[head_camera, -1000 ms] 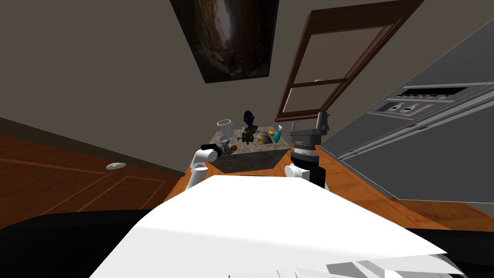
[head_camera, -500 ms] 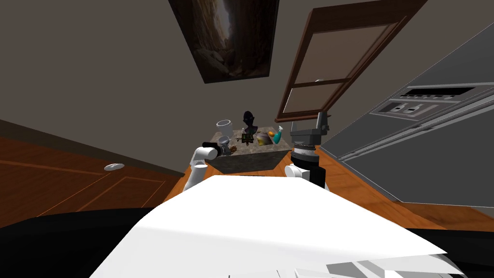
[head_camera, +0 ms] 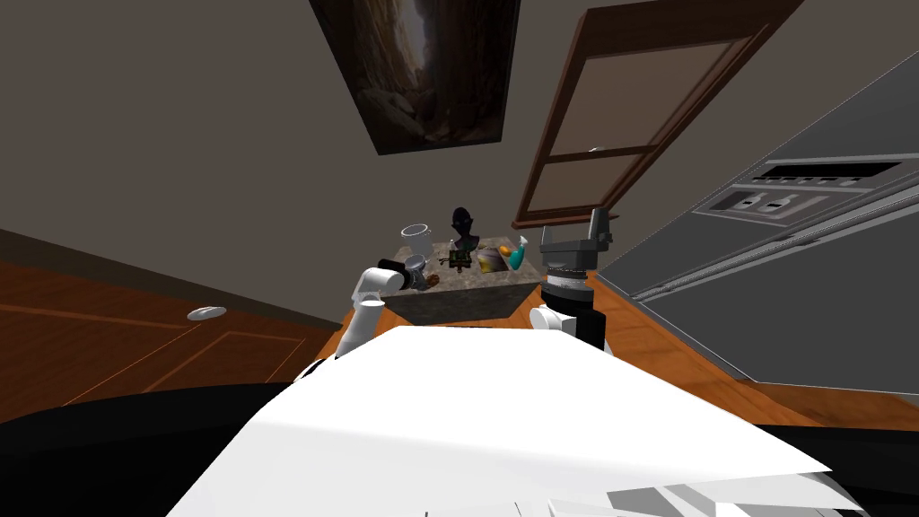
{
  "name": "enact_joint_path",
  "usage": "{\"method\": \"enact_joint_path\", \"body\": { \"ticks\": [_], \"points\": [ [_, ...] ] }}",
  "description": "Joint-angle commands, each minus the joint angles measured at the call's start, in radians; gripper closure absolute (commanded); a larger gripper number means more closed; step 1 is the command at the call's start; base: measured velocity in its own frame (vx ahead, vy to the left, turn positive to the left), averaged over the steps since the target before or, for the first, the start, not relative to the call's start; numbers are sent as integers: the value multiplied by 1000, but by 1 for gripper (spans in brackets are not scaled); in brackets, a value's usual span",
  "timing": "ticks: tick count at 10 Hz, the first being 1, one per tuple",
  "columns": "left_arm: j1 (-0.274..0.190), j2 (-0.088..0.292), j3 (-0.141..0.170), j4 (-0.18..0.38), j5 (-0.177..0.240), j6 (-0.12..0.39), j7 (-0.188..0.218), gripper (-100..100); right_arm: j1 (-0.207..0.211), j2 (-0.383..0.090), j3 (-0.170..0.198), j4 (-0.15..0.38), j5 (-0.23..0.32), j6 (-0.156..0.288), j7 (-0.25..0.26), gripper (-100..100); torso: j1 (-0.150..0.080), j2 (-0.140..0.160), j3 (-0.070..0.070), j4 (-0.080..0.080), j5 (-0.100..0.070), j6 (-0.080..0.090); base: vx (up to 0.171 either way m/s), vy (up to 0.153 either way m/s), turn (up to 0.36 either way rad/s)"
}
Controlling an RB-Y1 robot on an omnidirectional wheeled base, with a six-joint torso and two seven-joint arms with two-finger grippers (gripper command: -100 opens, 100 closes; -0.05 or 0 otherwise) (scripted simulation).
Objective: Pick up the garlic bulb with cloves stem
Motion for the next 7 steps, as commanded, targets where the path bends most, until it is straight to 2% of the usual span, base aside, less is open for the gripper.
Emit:
{"method": "enact_joint_path", "body": {
  "ticks": [1, 2, 3, 4, 5, 7],
  "points": [
    [-18, 18, -2, 6, 2, 37, 13, -100, 0, 0, 0, 0, 0, 0, 0, 0, 0, 0, 0, 0, 0, 0, 44, -12, 3],
    [-24, 26, -4, 8, 1, 51, 18, -100, 0, 0, 0, 0, 0, 0, 0, 0, 0, 0, 0, 0, 0, 0, 32, -9, 3],
    [-20, 21, -3, 5, 1, 41, 15, -100, 0, 0, 0, 0, 0, 0, 0, 0, 0, 1, 1, 0, 0, 0, 13, -3, 0],
    [-21, 21, -3, 6, 1, 44, 16, 0, 0, 0, 0, 0, 0, 0, 0, 0, 0, 2, 1, 0, 0, 0, 0, 0, 0],
    [-32, 23, 5, 37, 3, 32, 6, -100, 0, 0, 0, 0, 0, 0, 0, 0, 1, 3, 2, 1, 0, 0, -16, -10, -56],
    [-55, 26, 22, 92, 5, 7, -15, -100, 0, 0, 0, 0, 0, 0, 0, 0, -1, 6, 3, 1, 0, 0, -57, -18, -89]
  ]
}}
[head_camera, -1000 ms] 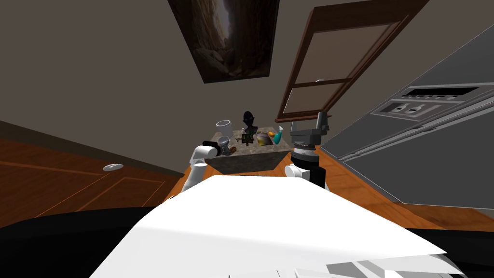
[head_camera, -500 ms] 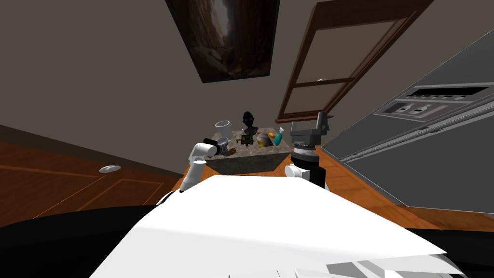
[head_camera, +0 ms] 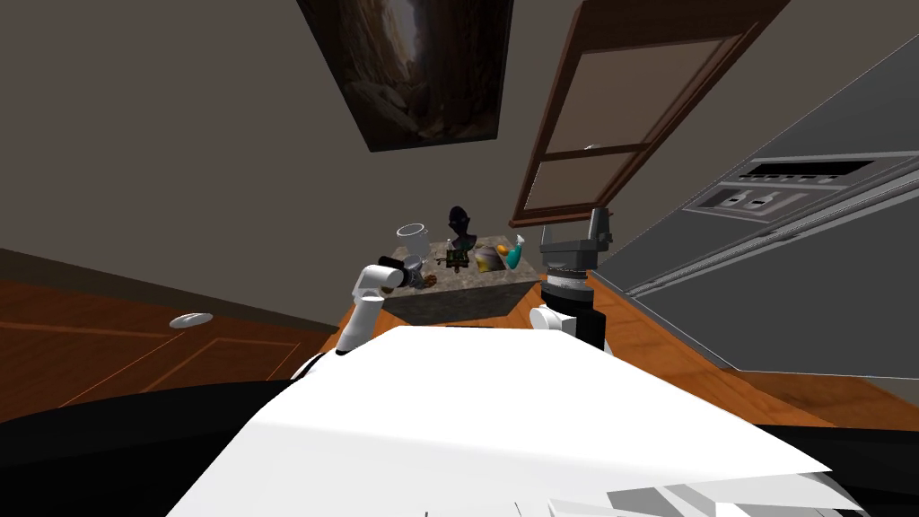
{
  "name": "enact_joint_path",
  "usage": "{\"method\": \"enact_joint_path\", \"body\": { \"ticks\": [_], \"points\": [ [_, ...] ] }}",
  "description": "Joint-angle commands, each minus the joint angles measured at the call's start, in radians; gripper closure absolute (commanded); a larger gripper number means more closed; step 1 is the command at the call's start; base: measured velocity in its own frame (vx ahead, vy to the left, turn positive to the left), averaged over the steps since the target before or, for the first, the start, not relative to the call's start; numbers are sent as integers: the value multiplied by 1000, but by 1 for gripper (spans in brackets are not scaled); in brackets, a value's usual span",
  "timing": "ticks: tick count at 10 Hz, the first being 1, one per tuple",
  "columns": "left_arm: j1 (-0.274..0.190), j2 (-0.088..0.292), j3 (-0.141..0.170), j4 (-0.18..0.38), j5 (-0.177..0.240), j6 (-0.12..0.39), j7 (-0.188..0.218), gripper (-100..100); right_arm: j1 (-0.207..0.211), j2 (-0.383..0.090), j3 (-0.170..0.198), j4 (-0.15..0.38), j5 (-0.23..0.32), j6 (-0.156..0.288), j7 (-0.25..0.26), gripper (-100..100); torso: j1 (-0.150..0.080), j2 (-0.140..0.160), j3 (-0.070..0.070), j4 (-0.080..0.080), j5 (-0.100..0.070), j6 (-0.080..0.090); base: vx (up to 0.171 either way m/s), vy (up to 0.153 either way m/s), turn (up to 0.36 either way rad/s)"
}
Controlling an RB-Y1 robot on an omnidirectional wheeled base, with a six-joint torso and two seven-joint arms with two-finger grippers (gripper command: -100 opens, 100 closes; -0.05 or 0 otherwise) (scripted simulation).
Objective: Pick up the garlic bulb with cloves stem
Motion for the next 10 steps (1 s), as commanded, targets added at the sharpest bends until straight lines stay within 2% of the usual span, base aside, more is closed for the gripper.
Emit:
{"method": "enact_joint_path", "body": {
  "ticks": [1, 3, 8, 9, 10],
  "points": [
    [-22, 4, 16, 50, 5, -19, -18, -100, 0, 0, 0, 0, 0, 0, 0, 0, 0, 0, 0, 0, 0, 0, -76, -32, -106],
    [-33, 6, 25, 85, 6, -31, -28, -100, 0, 0, 0, 0, 0, 0, 0, 0, -1, 1, 1, 0, 0, 0, -53, -22, -54],
    [-89, 13, 67, 240, 12, -92, -79, -100, 0, 0, 0, 0, 0, 0, 0, 0, 0, 0, 0, 0, 0, 0, -52, -21, -84],
    [-80, 10, 59, 217, 8, -83, -70, -100, 0, 0, 0, 0, 0, 0, 0, 0, 0, 0, 0, 0, 0, 0, -25, -8, -13],
    [-81, 10, 60, 220, 8, -85, -72, 100, 0, 0, 0, 0, 0, 0, 0, 0, 1, -1, 0, 0, 0, -1, 0, 0, 0]
  ]
}}
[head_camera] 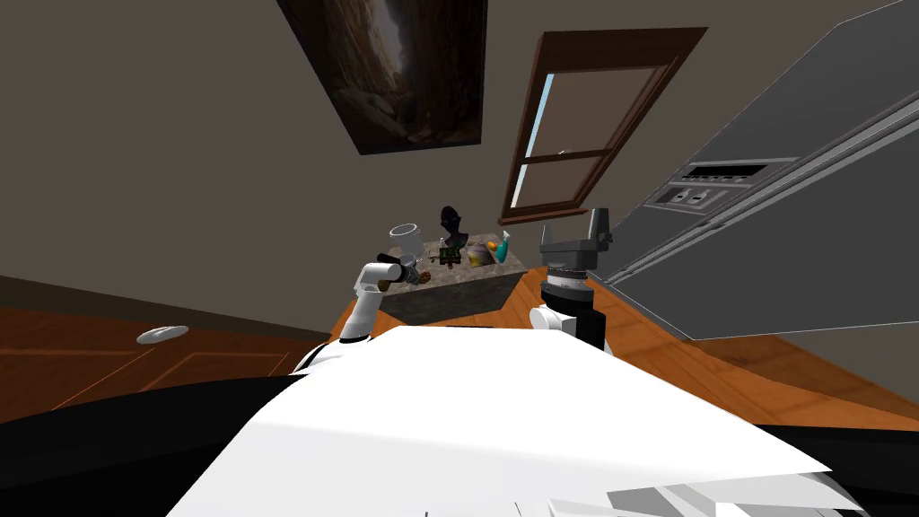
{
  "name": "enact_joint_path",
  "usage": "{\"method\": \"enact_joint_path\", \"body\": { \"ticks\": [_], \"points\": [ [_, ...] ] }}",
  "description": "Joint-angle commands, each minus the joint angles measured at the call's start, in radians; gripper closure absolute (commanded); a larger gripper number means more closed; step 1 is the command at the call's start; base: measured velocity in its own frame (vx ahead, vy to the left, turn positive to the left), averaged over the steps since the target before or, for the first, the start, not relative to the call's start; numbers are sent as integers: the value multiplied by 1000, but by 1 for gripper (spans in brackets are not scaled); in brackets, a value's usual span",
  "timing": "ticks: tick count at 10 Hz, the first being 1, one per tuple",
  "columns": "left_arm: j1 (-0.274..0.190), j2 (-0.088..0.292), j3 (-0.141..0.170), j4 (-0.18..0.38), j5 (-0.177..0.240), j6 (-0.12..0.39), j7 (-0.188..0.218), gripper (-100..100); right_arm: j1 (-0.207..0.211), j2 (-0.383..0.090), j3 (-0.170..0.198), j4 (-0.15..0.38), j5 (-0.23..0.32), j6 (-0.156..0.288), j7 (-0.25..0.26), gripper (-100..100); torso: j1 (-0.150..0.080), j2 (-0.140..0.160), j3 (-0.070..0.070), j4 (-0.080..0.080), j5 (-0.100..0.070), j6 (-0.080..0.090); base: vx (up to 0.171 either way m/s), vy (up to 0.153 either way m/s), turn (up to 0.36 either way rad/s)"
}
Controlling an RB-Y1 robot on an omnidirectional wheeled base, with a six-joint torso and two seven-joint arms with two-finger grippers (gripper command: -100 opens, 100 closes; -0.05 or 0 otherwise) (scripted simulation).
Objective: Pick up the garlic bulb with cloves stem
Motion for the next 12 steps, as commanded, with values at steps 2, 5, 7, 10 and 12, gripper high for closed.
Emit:
{"method": "enact_joint_path", "body": {
  "ticks": [2, 5, 7, 10, 12],
  "points": [
    [-1, 1, 1, -1, 0, -1, 0, 100, 0, 0, 0, 0, 0, 0, 0, 0, 0, -1, -1, -1, 1, 0, 0, 0, 0],
    [-1, 0, 1, -1, 0, -1, 0, 0, 0, 0, 0, 0, 0, 0, 0, 0, 1, -2, -2, -2, 1, 0, 0, 0, 0],
    [25, -1, -18, -72, 0, 30, 23, 100, 0, 0, 0, 0, 0, 0, 0, 0, 2, -4, -3, -2, 1, -1, 58, 26, 127],
    [59, -5, -44, -165, -3, 66, 54, 100, 0, 0, 0, 0, 0, 0, 0, 0, 2, -7, -4, -2, 1, 0, 76, 25, 82],
    [81, -8, -61, -223, -6, 91, 74, 100, 0, 0, 0, 0, 0, 0, 0, 0, 2, -6, -4, -2, 1, 0, 58, 24, 91]
  ]
}}
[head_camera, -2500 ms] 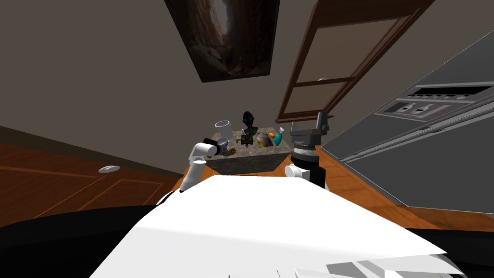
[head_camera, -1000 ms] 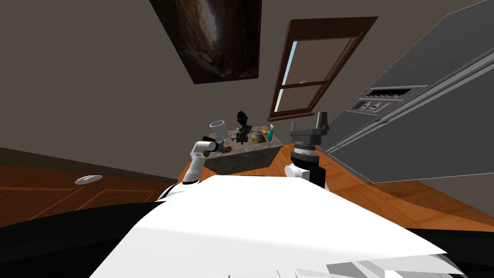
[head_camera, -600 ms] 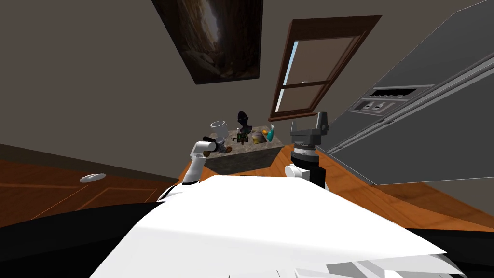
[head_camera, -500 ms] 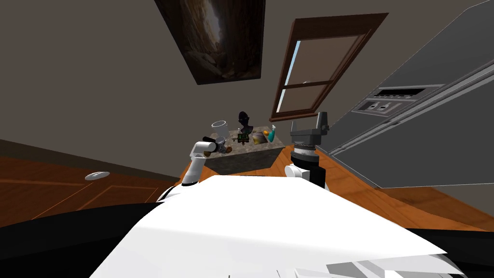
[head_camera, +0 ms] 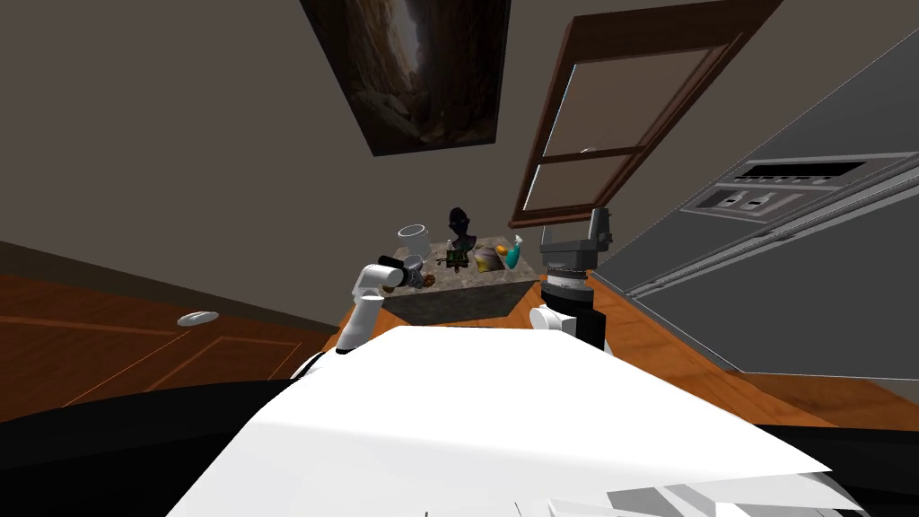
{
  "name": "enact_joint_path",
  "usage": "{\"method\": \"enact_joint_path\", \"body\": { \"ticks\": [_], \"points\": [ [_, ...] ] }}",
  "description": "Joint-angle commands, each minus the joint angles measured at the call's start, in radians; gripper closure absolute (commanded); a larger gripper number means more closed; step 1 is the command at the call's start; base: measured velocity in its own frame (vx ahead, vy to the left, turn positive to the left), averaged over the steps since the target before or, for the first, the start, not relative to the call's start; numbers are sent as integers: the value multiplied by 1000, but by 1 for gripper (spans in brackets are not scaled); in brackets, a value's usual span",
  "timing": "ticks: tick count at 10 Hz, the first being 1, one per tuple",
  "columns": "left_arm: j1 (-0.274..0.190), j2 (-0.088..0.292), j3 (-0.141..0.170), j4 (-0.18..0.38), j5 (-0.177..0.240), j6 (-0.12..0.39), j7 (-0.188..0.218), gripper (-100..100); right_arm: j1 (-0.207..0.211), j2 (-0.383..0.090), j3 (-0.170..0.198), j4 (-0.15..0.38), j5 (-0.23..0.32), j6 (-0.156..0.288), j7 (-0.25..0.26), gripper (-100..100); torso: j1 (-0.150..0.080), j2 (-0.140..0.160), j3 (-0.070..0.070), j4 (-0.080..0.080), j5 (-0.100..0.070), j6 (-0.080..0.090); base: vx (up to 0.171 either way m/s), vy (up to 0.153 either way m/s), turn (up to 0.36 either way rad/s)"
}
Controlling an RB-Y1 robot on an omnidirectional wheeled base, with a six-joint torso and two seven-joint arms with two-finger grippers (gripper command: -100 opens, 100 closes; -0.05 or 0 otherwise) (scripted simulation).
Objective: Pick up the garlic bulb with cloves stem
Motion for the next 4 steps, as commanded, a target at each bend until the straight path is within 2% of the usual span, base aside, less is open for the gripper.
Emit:
{"method": "enact_joint_path", "body": {
  "ticks": [1, 2, 3, 4],
  "points": [
    [20, -3, -14, -50, -2, 18, 16, 100, 0, 0, 0, 0, 0, 0, 0, 0, 0, 0, 0, 0, 0, 0, 56, 17, 99],
    [31, -4, -23, -81, -4, 30, 26, 100, 0, 0, 0, 0, 0, 0, 0, 0, 0, 0, 0, 0, 0, 0, 59, 19, 95],
    [18, -1, -15, -62, 0, 28, 21, 100, 0, 0, 0, 0, 0, 0, 0, 0, 0, 0, 0, 0, 0, 0, 27, 8, 18],
    [19, -1, -15, -65, 1, 31, 23, 0, 0, 0, 0, 0, 0, 0, 0, 0, -1, 1, 1, 0, 0, 1, 0, 0, 0]
  ]
}}
